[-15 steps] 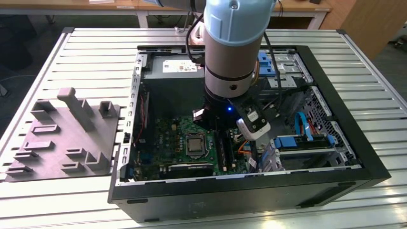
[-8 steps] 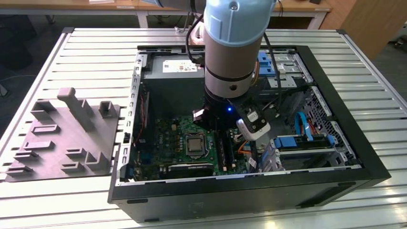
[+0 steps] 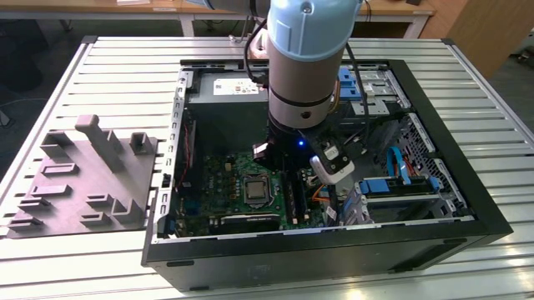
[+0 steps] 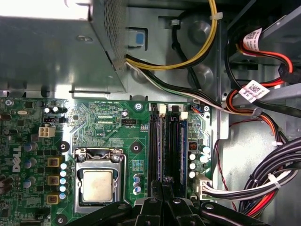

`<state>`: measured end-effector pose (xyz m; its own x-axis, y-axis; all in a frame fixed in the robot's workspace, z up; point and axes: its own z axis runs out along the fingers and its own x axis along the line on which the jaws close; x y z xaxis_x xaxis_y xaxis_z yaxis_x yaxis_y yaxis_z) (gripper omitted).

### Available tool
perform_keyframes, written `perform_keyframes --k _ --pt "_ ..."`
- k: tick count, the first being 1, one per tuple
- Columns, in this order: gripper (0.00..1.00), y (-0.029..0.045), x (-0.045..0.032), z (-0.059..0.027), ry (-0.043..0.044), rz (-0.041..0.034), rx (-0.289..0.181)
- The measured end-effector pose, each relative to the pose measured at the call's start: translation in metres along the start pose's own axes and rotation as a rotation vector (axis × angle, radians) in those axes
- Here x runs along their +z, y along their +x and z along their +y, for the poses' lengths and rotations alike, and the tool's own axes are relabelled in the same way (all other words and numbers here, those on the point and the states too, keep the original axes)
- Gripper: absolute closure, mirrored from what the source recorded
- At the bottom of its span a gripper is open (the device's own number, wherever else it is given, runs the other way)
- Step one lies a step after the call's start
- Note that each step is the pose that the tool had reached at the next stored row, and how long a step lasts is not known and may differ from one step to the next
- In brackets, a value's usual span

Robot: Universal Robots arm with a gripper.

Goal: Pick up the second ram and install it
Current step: 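Insert the second ram into the second slot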

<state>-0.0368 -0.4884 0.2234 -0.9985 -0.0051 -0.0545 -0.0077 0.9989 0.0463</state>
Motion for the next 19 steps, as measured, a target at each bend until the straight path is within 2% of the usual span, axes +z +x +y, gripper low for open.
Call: perform_keyframes --k 10,19 --pt "0.89 -0.0001 -0.0024 0.0001 0.0 -0.0001 0.001" --pt "0.89 -0.0002 -0.0023 0.0001 0.0013 -0.001 0.022"
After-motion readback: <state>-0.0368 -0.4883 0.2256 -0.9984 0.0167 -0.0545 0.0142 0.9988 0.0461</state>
